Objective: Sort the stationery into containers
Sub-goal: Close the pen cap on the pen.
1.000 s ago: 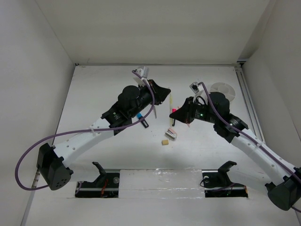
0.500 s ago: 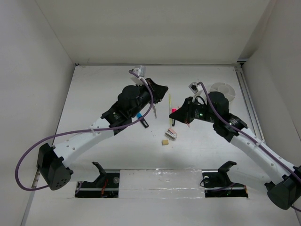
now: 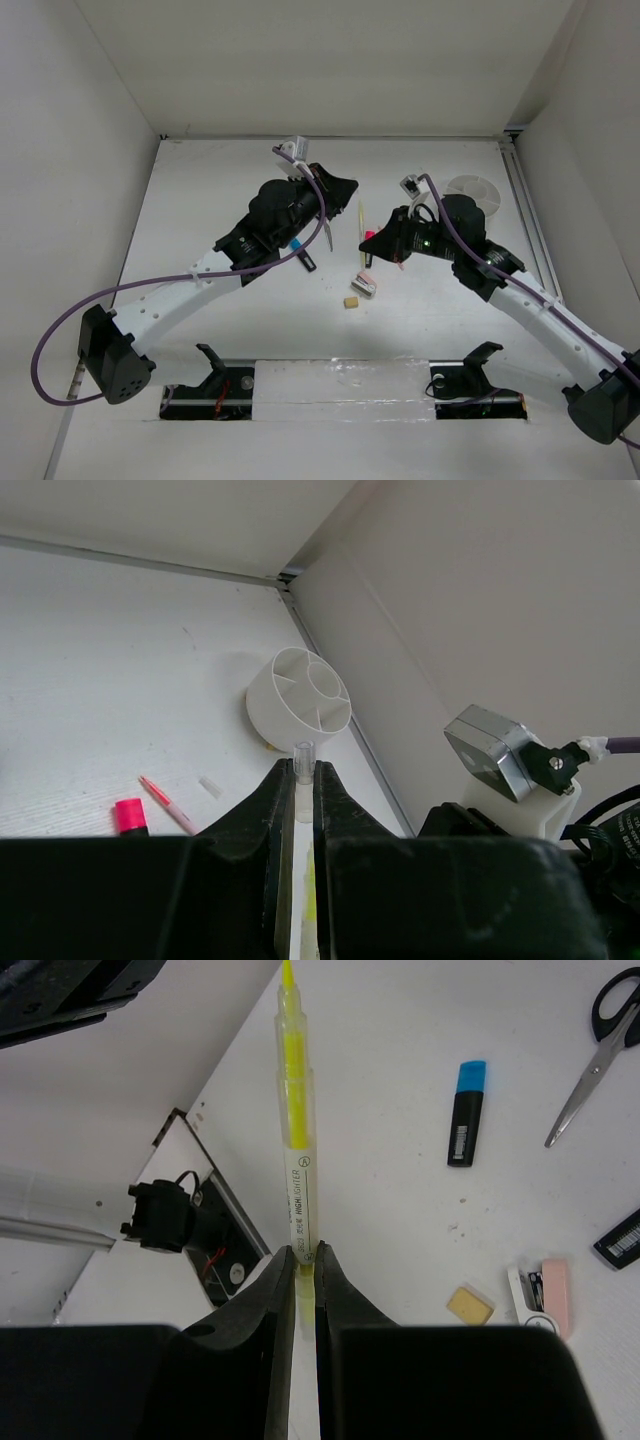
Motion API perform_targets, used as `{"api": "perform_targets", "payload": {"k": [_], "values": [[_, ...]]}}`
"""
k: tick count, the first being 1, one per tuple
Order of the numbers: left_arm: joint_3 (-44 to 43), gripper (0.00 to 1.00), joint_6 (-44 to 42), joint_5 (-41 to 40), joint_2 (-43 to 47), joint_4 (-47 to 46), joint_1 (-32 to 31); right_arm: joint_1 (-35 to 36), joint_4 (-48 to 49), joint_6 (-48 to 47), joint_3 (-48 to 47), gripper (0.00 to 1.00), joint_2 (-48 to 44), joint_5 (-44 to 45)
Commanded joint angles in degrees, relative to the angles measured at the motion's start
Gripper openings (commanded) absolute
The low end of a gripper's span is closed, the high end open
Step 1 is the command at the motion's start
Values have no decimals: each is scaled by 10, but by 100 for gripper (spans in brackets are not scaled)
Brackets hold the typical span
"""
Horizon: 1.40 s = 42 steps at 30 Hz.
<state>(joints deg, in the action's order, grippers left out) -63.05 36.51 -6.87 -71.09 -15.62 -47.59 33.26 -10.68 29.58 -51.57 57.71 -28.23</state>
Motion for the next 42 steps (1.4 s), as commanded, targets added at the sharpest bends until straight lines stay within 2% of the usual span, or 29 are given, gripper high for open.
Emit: {"api": "perform_targets", "payload": {"k": [1,12,42], "values": [[-21,0,2,11,17,-30,0,-4,22,-6,-7,0,0,-10],[-10,0,2,37,11,-42,0,-4,28,-6,-13,0,6,-10],[11,0,-4,20,1,-47,0,-4,16,-11,-29,0,0,-10]]}}
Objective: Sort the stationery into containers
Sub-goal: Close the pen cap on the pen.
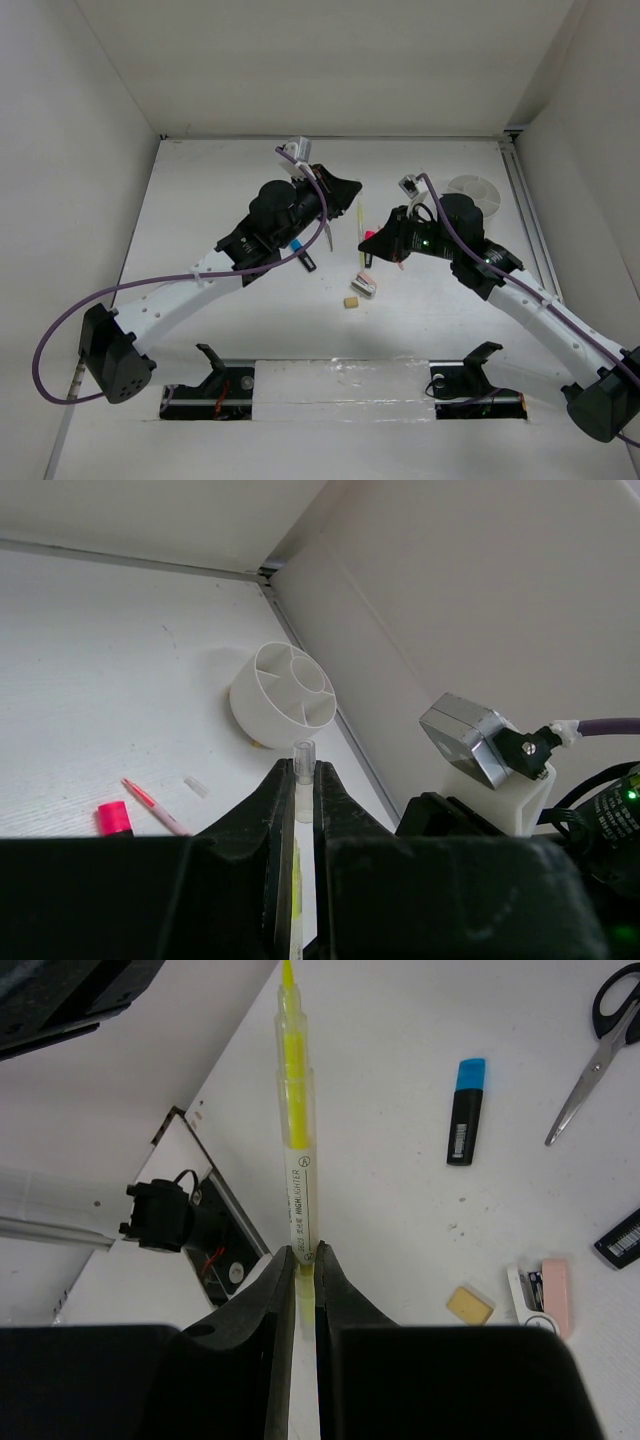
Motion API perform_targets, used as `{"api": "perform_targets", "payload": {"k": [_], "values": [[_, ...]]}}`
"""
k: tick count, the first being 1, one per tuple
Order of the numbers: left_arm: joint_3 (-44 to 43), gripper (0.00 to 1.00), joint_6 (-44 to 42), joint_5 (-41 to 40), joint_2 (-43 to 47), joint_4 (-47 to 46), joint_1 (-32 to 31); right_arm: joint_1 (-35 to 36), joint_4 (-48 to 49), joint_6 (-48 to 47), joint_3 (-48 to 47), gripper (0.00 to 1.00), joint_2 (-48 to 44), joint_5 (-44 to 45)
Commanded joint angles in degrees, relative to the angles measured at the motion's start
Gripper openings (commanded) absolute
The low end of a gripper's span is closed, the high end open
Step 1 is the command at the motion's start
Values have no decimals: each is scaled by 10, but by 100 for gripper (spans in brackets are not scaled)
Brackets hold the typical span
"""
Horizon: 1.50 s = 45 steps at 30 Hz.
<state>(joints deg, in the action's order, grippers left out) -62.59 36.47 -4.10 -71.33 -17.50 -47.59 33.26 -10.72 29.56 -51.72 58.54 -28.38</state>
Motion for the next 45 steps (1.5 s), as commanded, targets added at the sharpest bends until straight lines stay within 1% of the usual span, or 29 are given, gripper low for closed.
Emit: {"api": "perform_targets", "payload": {"k": [1,31,45], "values": [[6,0,-3,-7,3,-28,0,-4,17,-11,-28,0,-8,-9],[18,0,-9,-18,-2,-33,0,-4,11,-11,-33,0,-13,-9],[7,0,-9,8,3,-33,0,-4,11,-11,-33,0,-3,-3]]}}
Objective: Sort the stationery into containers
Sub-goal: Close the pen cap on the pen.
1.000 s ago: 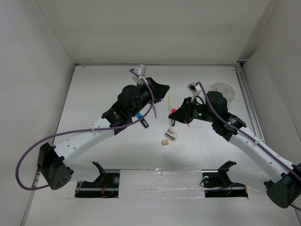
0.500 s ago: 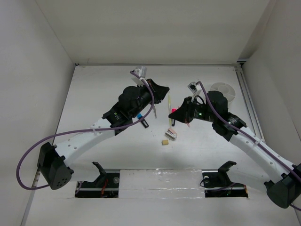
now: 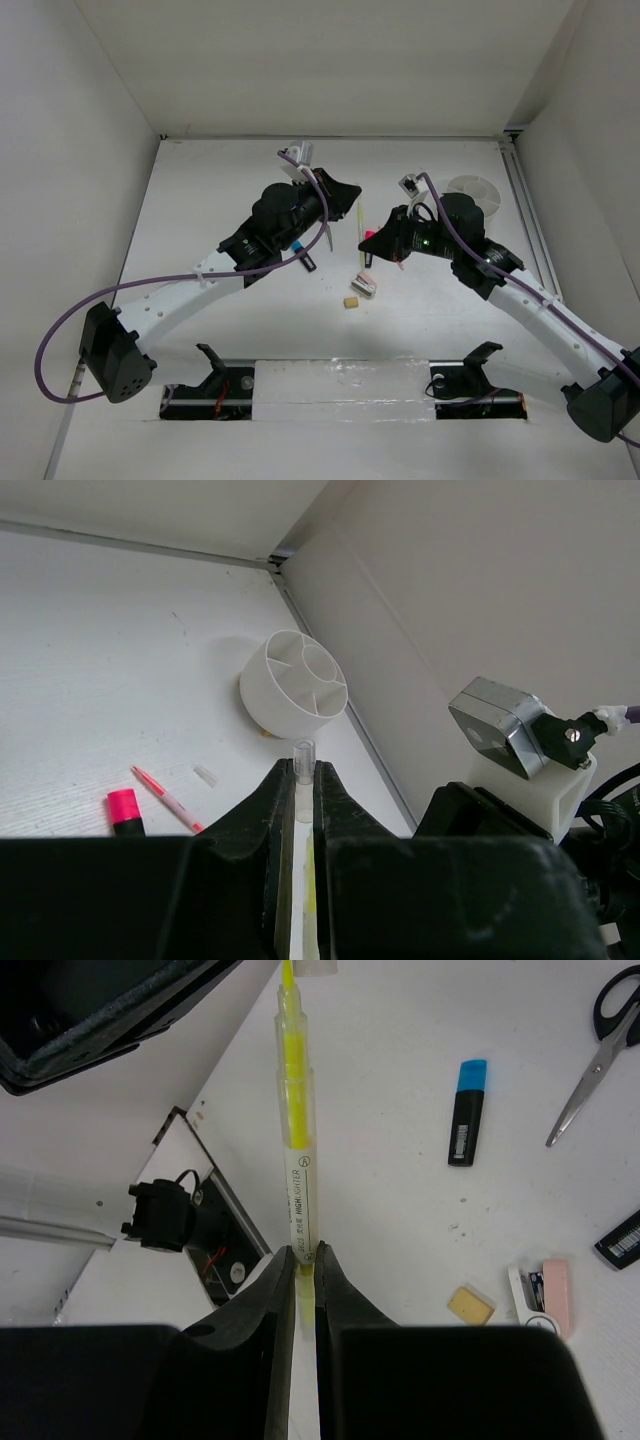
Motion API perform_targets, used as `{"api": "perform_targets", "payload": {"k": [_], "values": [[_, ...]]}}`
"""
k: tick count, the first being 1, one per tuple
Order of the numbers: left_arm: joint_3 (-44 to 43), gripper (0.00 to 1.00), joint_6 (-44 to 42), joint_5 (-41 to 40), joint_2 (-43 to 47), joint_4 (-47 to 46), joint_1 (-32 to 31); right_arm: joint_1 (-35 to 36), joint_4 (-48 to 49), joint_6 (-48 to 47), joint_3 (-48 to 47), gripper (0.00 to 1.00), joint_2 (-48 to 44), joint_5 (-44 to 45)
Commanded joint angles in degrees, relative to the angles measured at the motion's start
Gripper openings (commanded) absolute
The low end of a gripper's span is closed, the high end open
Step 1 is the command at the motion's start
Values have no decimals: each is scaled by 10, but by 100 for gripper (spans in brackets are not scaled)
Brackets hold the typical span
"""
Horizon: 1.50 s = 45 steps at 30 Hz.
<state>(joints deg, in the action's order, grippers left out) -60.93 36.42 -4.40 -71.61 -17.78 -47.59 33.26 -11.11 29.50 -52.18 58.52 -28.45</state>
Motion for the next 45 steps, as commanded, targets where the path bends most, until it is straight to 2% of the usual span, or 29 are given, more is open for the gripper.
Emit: {"api": "perform_targets", "payload": {"k": [1,11,45], "values": [[-9,0,-8,5,6,-30,0,-4,15,-10,-28,0,-3,-7],[-4,0,7,-21,17,-30,0,7,15,-10,-18,0,-8,-7],[-9,0,8,-21,27,-41,0,12,15,-5,-23,0,8,16]]}}
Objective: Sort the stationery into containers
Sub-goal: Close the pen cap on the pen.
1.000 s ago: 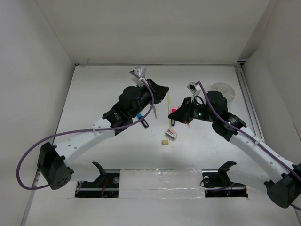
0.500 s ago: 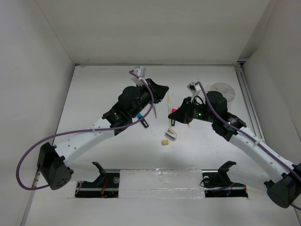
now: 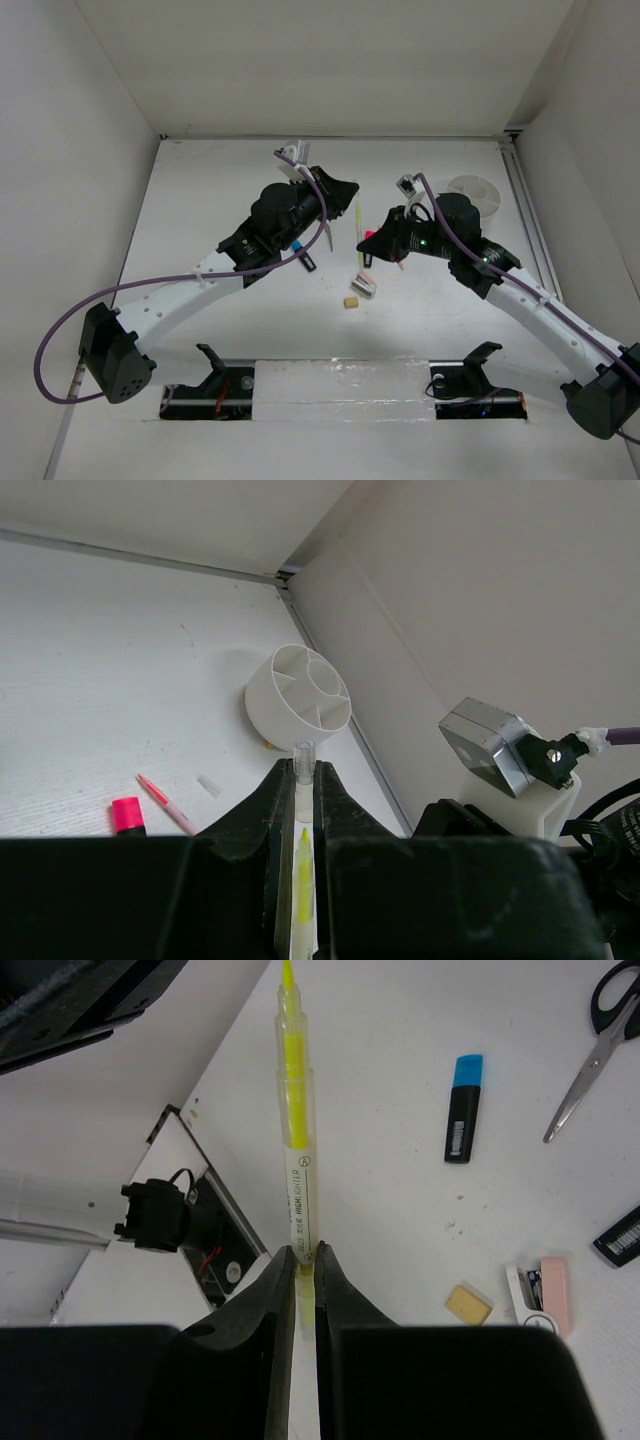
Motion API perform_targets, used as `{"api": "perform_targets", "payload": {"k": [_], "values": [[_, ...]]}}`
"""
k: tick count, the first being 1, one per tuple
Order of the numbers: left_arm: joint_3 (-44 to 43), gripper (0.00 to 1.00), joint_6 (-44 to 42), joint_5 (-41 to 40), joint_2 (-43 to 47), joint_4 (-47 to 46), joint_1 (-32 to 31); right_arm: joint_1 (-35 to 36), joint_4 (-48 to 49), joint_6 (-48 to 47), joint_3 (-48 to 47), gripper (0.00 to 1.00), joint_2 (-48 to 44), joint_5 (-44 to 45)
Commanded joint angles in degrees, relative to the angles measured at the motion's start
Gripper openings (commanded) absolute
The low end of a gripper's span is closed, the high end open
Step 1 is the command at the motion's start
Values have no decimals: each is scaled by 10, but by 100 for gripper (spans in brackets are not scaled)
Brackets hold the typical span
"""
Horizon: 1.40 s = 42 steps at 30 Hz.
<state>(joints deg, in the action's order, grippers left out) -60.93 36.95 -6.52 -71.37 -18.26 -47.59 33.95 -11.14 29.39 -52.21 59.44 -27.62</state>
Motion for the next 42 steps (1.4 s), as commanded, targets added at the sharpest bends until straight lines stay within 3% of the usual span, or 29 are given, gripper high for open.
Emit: {"api": "perform_targets", "payload": {"k": [1,42], "values": [[-9,0,2,0,25,-36,0,5,16,-4,-23,0,-1,7],[41,0,-36,19,40,-35,0,0,4,-14,-39,0,-6,12]]}}
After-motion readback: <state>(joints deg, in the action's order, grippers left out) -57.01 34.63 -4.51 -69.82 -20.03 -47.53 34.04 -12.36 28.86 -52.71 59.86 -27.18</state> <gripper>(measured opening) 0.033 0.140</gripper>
